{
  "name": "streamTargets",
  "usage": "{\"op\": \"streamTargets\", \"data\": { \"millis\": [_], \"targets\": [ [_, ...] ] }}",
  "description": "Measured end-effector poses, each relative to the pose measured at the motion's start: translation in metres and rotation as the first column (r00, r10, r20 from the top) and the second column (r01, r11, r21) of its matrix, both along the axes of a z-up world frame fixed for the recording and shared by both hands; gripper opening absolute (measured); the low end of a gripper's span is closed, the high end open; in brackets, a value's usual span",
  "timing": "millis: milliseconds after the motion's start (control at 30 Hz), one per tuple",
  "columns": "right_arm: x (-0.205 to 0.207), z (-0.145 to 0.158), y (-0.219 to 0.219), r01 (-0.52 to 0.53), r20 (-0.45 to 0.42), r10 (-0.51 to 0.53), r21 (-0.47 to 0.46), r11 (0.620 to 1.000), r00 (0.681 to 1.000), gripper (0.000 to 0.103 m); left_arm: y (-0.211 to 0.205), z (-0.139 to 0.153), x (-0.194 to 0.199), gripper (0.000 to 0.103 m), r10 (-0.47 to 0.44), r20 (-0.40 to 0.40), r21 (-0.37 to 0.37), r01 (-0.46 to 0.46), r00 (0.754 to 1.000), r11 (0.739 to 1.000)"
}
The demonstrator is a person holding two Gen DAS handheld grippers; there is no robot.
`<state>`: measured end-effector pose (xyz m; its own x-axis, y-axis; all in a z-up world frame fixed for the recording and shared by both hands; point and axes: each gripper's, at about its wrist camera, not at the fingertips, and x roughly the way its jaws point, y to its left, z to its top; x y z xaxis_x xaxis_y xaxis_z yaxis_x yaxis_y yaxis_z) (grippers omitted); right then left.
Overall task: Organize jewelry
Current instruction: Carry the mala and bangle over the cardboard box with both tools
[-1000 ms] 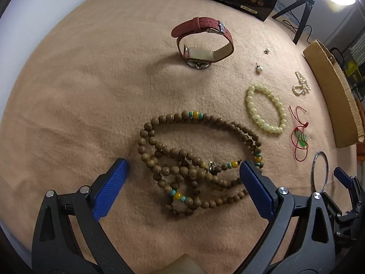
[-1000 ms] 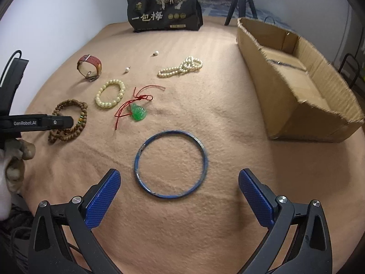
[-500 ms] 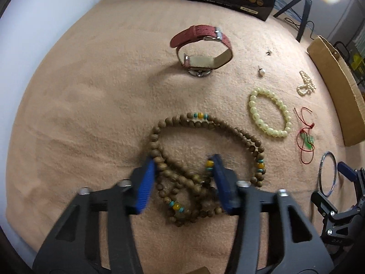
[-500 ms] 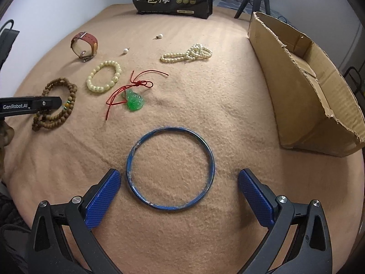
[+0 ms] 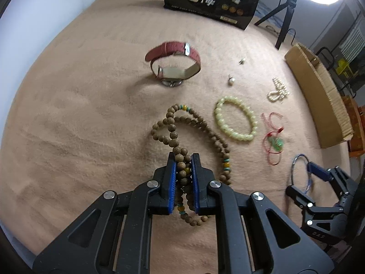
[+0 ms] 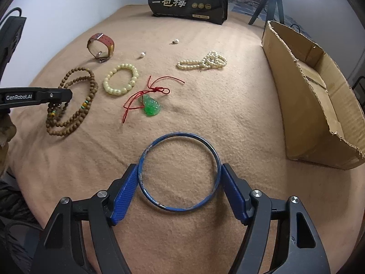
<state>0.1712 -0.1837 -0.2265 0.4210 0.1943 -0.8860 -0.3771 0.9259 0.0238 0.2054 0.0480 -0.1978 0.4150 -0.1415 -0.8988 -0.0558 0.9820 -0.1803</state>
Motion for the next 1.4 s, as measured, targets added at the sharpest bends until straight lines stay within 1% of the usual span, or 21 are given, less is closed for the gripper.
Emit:
{"op": "streamTargets", "data": {
  "millis": [133,267,433,667,800,933,1033,1233,1400],
  "targets": [
    [-0.004,0.008,-0.003,0.005,0.004,-0.005,0.031,1.0,1.0,0.072,0.003,0.018,-0.005,0.01,0.0,0.048,-0.03,0.002,0.999,1.0],
    [-0.008,0.023,0.002,-0.014,0.043,0.012,0.042,0.999,0.999,0.072,0.006,0.043,-0.012,0.01,-0.004,0.115,-0.044,0.01,0.993,0.999],
    [-0.012,0.049,0.009,-0.046,0.109,0.039,0.057,0.997,0.993,0.072,0.005,0.078,-0.011,0.01,-0.012,0.206,-0.058,0.025,0.978,0.998],
    [-0.008,0.078,0.008,-0.052,0.173,0.038,0.077,0.996,0.984,0.072,0.006,0.119,-0.009,0.01,0.015,0.293,-0.105,0.016,0.956,0.994],
    [-0.005,0.088,-0.004,-0.031,0.192,0.013,0.089,0.996,0.981,0.072,-0.001,0.135,-0.005,0.01,0.018,0.317,-0.135,0.026,0.948,0.991],
    [0.001,0.097,-0.021,0.004,0.213,-0.025,0.097,0.995,0.977,0.072,-0.021,0.148,0.002,0.01,-0.009,0.339,-0.147,0.062,0.941,0.987],
    [0.004,0.103,-0.037,0.038,0.227,-0.059,0.096,0.995,0.972,0.072,-0.038,0.152,0.007,0.01,-0.016,0.345,-0.172,0.08,0.938,0.982],
    [0.015,0.115,-0.076,0.12,0.246,-0.14,0.092,0.988,0.959,0.072,-0.081,0.157,0.021,0.01,-0.078,0.344,-0.168,0.143,0.936,0.975],
    [0.025,0.127,-0.114,0.193,0.265,-0.21,0.091,0.977,0.941,0.072,-0.115,0.16,0.029,0.01,-0.124,0.345,-0.172,0.192,0.93,0.966]
  ]
}}
